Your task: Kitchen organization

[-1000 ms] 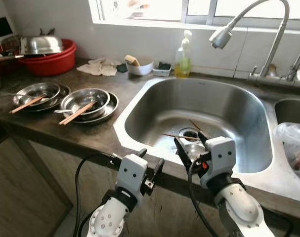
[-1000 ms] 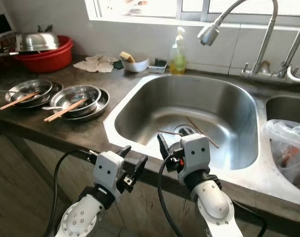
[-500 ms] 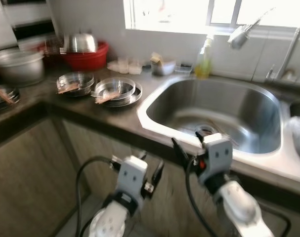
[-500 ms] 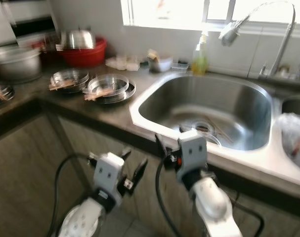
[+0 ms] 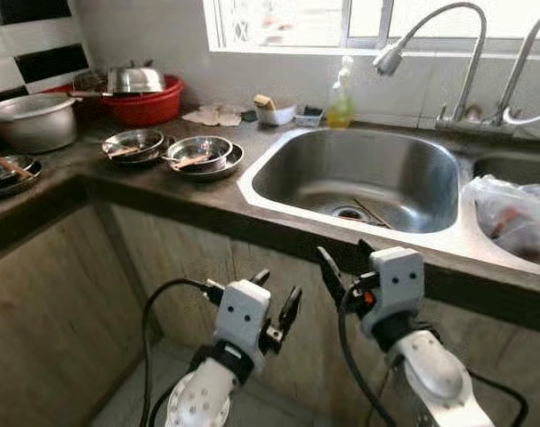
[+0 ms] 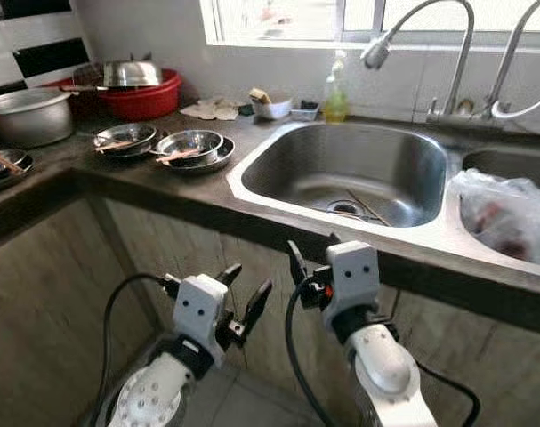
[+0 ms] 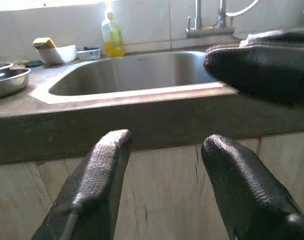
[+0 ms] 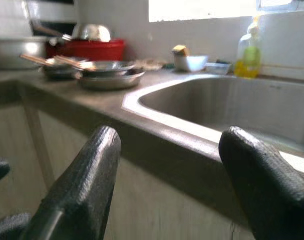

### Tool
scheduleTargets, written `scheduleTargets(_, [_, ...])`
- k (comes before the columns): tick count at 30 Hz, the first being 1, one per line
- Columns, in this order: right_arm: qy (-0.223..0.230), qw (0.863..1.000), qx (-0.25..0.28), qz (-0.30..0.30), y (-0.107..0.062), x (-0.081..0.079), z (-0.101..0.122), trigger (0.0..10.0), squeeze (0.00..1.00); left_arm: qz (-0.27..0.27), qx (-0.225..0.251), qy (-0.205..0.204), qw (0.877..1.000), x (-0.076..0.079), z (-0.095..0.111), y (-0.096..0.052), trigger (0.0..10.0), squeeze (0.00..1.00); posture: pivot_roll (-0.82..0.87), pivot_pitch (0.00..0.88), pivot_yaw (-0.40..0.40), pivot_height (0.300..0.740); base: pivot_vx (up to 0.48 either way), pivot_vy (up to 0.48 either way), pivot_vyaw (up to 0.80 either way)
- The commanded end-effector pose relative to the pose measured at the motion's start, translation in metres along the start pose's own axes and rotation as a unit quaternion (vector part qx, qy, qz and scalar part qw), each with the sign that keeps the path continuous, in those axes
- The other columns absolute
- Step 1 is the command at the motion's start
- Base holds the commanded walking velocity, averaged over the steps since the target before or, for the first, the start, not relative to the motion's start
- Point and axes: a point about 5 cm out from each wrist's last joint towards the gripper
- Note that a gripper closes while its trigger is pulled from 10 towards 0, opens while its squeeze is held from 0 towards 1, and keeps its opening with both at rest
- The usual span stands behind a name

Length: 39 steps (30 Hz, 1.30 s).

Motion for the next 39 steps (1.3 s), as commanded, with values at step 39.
scheduleTargets(39, [0.007,1.000,-0.020,0.017,-0.010,-0.011,-0.012,10.0,0.00,0.003,-0.015,-0.003,1.000,0.001,-0.006,-0.001,10.0,0.00,0.01,0.000,-0.010,0.740,-0.111,0.000,0.06])
Point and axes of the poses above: a point about 5 cm out from each wrist's last joint towards the gripper, its own y axis pointing out of the wrist towards the gripper, its own z axis along the axis of the wrist's last joint, x = y × z, and after that the axes turned 9 degrees about -y, right-handed
